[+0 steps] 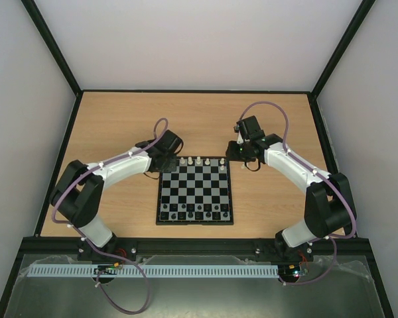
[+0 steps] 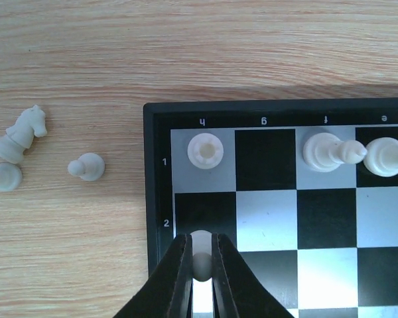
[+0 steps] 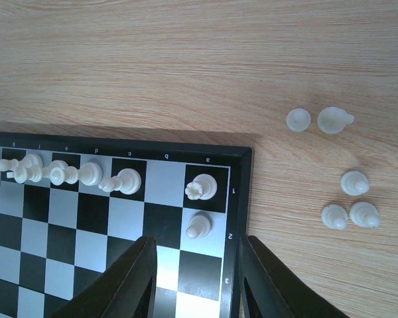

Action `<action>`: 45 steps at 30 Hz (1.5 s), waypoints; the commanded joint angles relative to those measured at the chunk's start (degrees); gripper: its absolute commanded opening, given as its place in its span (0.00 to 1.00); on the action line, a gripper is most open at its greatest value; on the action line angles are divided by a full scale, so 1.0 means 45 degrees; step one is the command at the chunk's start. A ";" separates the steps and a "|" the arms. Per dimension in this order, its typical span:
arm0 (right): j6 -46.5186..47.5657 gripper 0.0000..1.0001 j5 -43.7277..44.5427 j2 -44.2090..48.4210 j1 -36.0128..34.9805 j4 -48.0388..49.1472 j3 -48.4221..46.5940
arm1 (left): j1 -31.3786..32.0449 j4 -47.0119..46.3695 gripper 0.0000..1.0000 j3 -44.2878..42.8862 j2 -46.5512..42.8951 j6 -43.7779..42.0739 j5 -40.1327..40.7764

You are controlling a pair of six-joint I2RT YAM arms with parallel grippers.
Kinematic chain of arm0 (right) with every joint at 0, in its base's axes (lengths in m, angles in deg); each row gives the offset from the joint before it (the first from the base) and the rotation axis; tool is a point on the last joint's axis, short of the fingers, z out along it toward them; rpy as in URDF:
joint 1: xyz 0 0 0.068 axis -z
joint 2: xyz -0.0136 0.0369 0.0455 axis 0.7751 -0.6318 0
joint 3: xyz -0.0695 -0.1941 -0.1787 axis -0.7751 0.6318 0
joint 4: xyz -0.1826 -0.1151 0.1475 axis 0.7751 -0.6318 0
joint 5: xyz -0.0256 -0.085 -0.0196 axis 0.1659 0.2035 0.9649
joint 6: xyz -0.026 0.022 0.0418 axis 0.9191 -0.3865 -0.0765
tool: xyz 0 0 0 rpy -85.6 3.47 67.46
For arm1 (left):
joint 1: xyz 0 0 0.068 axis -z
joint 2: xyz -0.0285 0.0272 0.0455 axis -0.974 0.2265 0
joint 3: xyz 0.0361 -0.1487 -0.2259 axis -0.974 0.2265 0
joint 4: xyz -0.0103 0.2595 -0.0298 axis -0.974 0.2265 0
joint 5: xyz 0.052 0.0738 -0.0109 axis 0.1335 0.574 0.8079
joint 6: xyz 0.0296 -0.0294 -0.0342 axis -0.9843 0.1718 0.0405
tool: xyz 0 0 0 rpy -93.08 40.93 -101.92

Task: Set up the chess pieces on the board
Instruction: Place the chess piece on the chessboard, then pick up the chess piece at the center of the board.

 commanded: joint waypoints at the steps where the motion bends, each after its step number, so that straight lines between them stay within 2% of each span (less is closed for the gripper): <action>1: 0.0160 0.35 -0.0141 0.0336 -0.0080 -0.0192 0.0176 | 0.0036 -0.0147 0.05 -0.0009 0.0487 0.0097 0.0155; 18: 0.0162 0.35 -0.0082 0.0275 -0.0100 -0.0194 0.0188 | -0.0023 -0.0485 0.06 -0.0278 0.1224 -0.0040 0.0135; 30: 0.0162 0.35 -0.0121 0.0295 -0.0112 -0.0163 0.0232 | -0.0023 -0.0544 0.11 -0.0381 0.1294 -0.0031 0.0124; 33: 0.0165 0.35 -0.0082 0.0310 -0.0124 -0.0169 0.0229 | -0.0023 -0.0553 0.19 -0.0371 0.1153 0.0020 0.0134; 42: 0.0135 0.36 0.0164 0.0195 -0.0119 -0.0183 0.0281 | -0.0023 -0.0248 0.27 -0.0501 -0.0008 -0.0066 -0.0099; 45: 0.0073 0.44 0.0554 0.0083 -0.0119 -0.0222 0.0327 | -0.0004 -0.0164 0.39 -0.0537 -0.0918 -0.0283 -0.0294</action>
